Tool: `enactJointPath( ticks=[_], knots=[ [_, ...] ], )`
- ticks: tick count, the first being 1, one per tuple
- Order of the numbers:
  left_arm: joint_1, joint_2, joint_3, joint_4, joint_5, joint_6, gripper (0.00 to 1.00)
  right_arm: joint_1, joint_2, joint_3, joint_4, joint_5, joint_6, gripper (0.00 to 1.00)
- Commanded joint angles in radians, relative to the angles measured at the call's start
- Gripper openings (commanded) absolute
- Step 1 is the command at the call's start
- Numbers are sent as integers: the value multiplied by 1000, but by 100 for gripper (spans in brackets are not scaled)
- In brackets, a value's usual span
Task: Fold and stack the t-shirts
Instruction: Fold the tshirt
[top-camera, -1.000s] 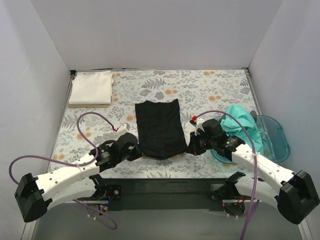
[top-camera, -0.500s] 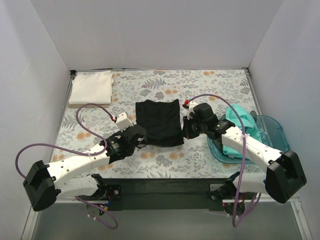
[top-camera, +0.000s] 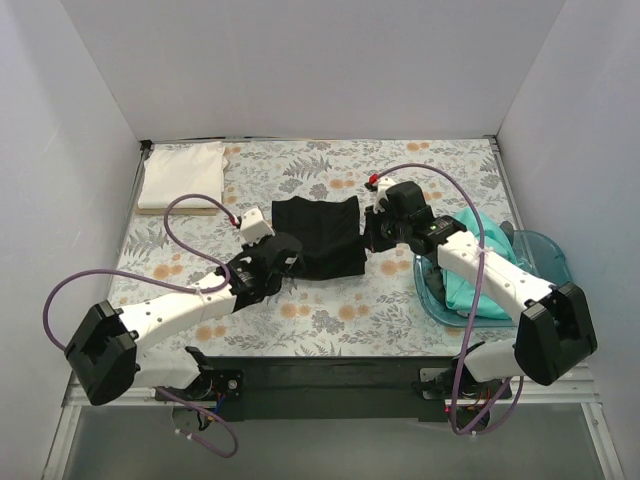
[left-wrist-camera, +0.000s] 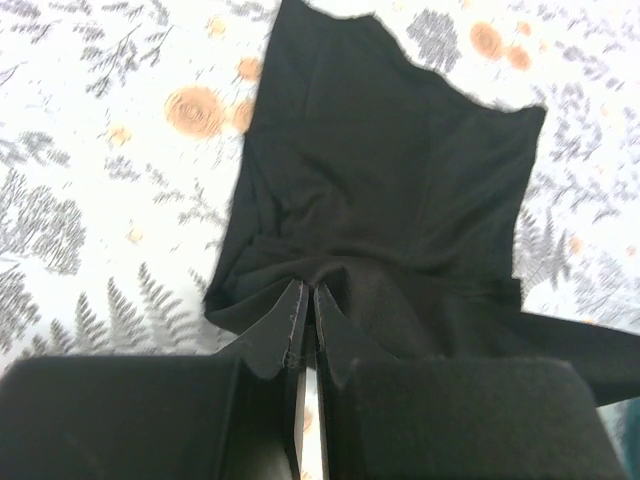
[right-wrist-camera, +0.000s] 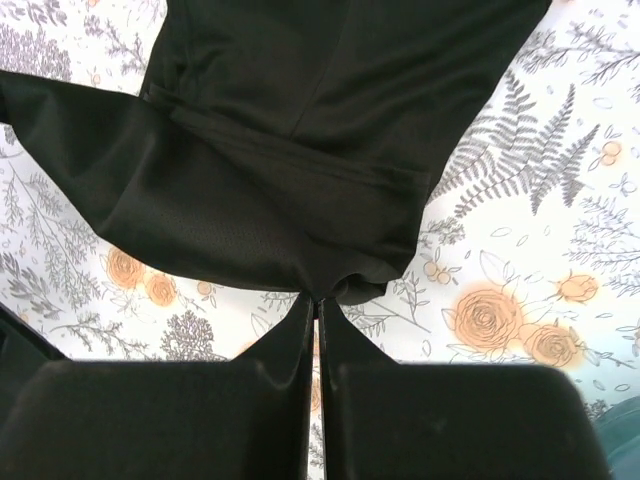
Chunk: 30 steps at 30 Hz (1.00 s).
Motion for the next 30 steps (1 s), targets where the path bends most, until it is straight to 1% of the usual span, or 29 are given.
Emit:
enactJointPath(
  ticks=[1,3,7,13,17,22,27,29,30],
  knots=[
    [95,15,66,88,76,68,0,-20,30,82,29,-2,-30,1],
    [125,38,88,120,127,98,0,-28,48,100,28,-6,-39,1],
    [163,68,125,164,133,146,0,-67,87,146,28,-28,-50,1],
    [232,144,195,210,185,198,0,-121,156,221,28,-112,-67,1],
    [260,209,247,232,194,232,0,-155,211,275,28,-169,-71,1],
    [312,309,316,239,230,230,0,-195,306,367,25,-236,-77,1],
    [372,410,368,285,250,250,0,-227,430,456,25,-230,-79,1],
    [398,464,402,293,282,246,0,-238,472,516,28,-227,-79,1],
    [422,484,416,292,320,236,0,-246,520,536,26,-226,-79,1]
  ],
)
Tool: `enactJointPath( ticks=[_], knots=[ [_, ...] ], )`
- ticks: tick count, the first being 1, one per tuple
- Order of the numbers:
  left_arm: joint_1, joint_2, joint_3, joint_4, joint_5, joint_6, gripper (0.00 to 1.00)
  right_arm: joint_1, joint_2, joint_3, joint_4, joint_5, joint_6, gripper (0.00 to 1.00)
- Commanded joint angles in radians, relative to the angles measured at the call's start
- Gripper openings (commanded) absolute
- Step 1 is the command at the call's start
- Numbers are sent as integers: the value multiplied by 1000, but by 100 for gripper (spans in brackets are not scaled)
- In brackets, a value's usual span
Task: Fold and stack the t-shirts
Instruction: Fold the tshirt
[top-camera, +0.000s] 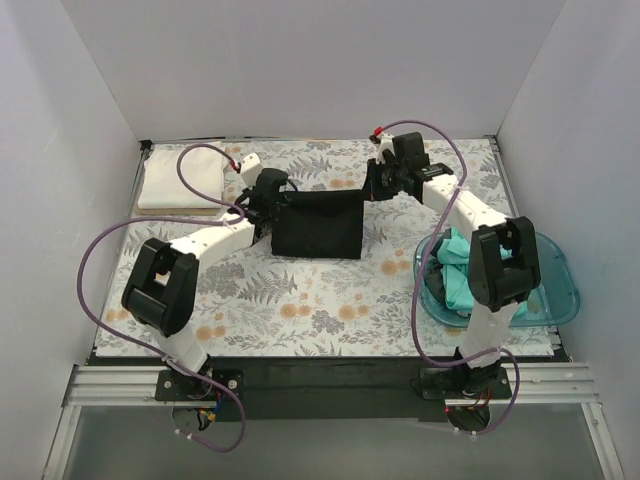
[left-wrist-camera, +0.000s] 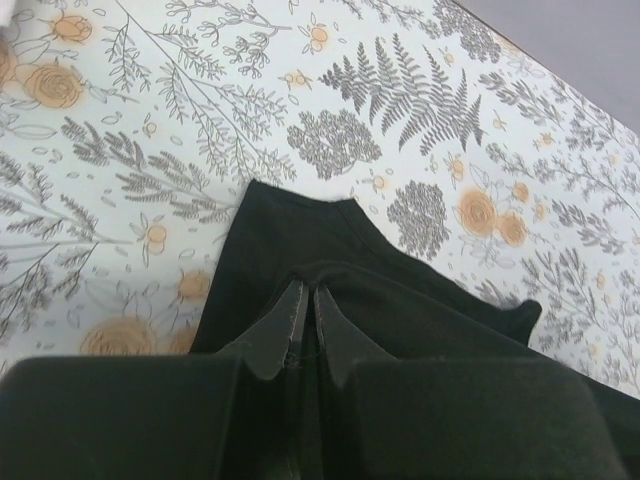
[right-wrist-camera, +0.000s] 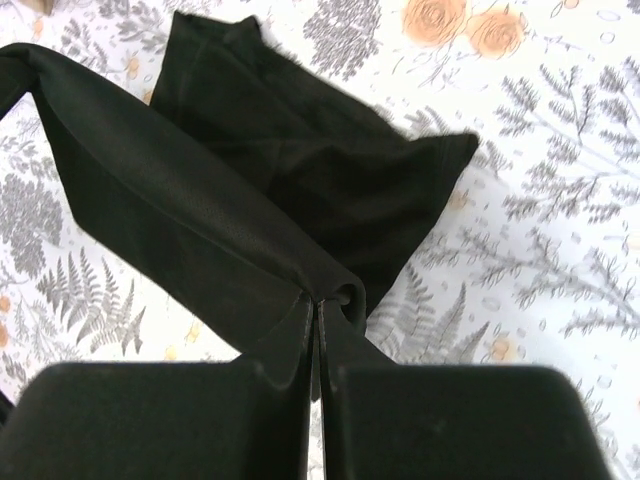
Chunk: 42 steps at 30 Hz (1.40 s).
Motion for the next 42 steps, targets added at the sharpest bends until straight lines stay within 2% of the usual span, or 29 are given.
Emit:
enactJointPath(
  ticks=[1,9,14,15,17,18,19,20,21,22,25,31,35,39,42],
  knots=[
    [59,51,69,66,65,13,0,-26,86,107,27,-17,-12,1],
    [113,224,73,295,165,83,0,-55,347,304,73,-40,5,1],
    [129,286,99,333,183,111,0,-63,419,358,82,-25,13,1],
    [139,301,118,317,189,112,1,-66,425,365,89,-20,16,5],
    [145,349,185,246,208,110,13,-67,437,378,87,-34,16,22],
    [151,361,205,222,211,103,18,-67,451,387,87,-45,1,48],
    [152,370,228,195,217,105,20,-69,459,402,84,-57,-1,64],
    [155,366,225,200,232,109,28,-67,462,408,80,-60,-4,98],
    [157,355,214,213,273,123,38,-69,459,411,70,-66,-16,98],
    [157,341,199,242,277,126,66,-69,454,410,64,-66,-21,98],
    [157,269,139,313,285,119,82,-67,399,379,58,-56,-33,98],
    [157,219,216,59,390,125,85,-52,197,186,75,-31,-53,98],
    [157,147,116,63,464,102,86,-31,-24,-51,159,-19,-30,98],
    [157,97,23,50,502,108,87,-18,-223,-365,275,-25,19,98],
    [157,94,1,43,515,145,88,-14,-386,-495,303,-31,56,98]
  ],
)
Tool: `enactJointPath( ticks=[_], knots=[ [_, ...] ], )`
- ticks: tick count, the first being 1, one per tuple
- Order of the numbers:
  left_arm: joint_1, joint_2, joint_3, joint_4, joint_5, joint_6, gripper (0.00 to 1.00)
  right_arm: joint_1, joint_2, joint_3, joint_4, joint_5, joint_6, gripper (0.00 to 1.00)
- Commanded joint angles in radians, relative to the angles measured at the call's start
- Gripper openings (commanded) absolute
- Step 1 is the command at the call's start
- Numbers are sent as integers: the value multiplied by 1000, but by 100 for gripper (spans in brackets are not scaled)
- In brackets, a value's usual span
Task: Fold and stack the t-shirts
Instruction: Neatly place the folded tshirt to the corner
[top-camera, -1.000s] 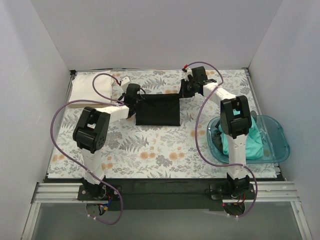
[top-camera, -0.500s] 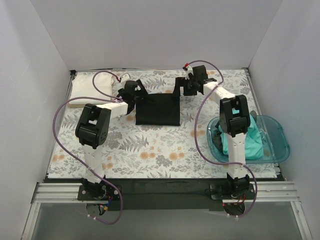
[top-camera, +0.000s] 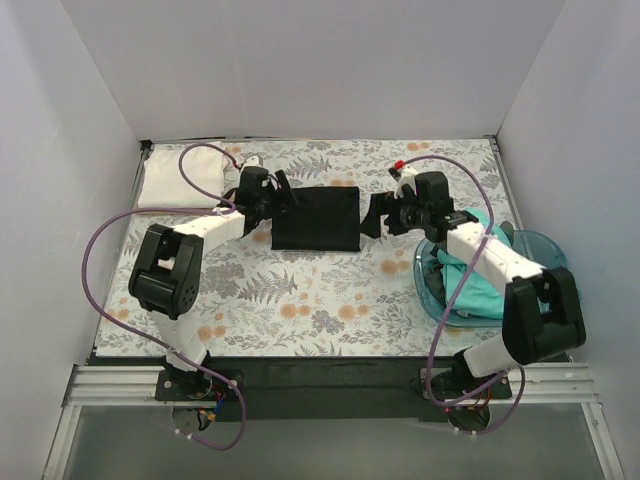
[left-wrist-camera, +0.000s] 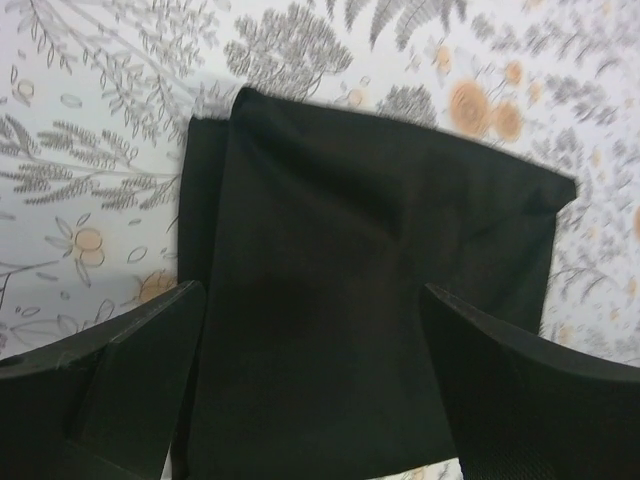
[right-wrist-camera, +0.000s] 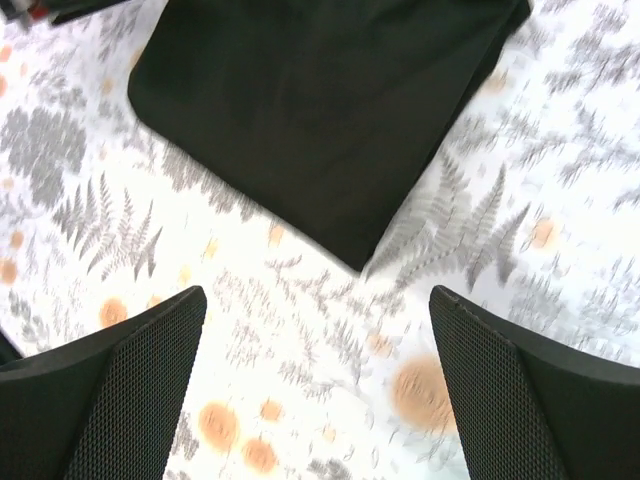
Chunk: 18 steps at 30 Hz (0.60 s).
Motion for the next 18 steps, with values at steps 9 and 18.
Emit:
enactJointPath(
  ticks=[9,18],
  knots=[
    [1,106,83,-180,12,103,89,7,-486,-349,81,-65,82,98],
    [-1,210,146,-246,3,107,73,5,-735,-399,-74,-28,65,98]
  ],
)
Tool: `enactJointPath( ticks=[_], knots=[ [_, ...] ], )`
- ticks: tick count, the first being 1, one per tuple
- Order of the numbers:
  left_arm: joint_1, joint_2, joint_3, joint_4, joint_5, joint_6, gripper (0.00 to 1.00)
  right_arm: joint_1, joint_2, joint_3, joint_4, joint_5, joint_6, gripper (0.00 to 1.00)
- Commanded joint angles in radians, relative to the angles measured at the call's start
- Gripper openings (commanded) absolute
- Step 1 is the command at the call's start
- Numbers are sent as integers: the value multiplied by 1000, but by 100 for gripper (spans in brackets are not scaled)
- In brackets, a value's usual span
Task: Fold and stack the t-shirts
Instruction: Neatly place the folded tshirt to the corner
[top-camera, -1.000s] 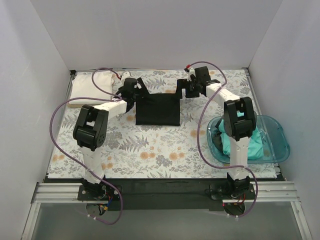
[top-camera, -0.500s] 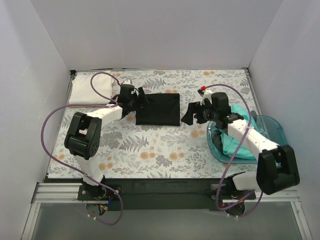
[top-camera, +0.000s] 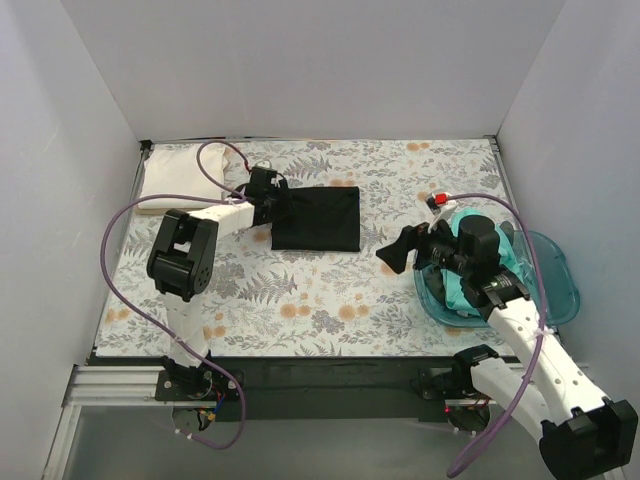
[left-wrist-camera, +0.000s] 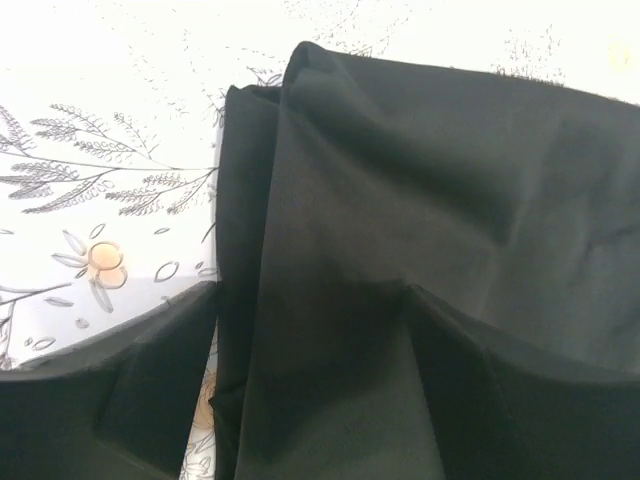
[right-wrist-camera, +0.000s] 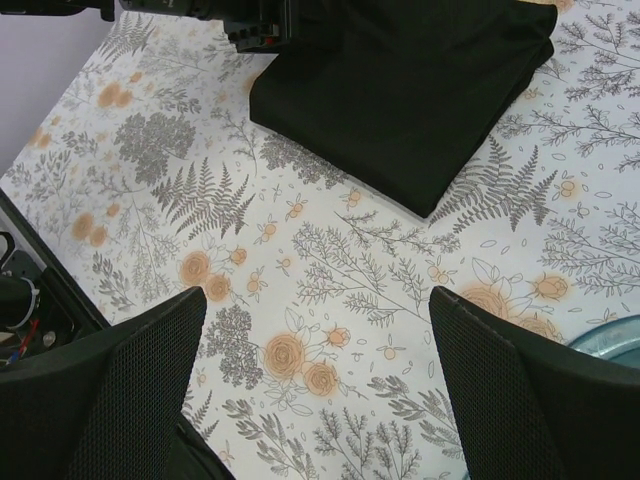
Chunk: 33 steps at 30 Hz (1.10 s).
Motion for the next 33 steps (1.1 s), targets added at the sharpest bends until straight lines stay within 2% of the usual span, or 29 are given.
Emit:
enactJointPath(
  ticks=[1,3,4,7,8,10,11,14,18,19,22,33],
  knots=[
    [-2,59,29,-90,-4,8,61,1,-62,-18,-57,15,-6,98],
    [-7,82,69,-127,-19,14,51,1,-83,-31,-66,37,-12,98],
    [-10,104,78,-135,-25,20,43,1,-100,-36,-69,47,-15,98],
    [-20,122,98,-152,-64,46,35,-1,-119,-58,-84,93,-27,98],
    [-23,130,100,-150,-96,45,21,0,-120,-65,-84,102,-27,98],
    [-24,139,118,-159,-108,54,11,1,-114,-81,-83,110,-27,98],
    [-22,142,121,-162,-113,57,0,-1,-110,-87,-84,113,-30,98],
    [-22,135,140,-164,-174,91,0,-1,-67,-102,-81,131,-47,98],
    [-20,107,173,-152,-343,187,0,0,4,-125,-80,154,-59,98],
    [-20,104,181,-142,-417,247,0,-1,30,-130,-77,156,-64,98],
    [-14,93,210,-92,-501,373,0,0,68,-139,-60,171,-81,98],
    [98,59,327,72,-588,726,0,-1,99,-174,5,186,-75,98]
  ],
)
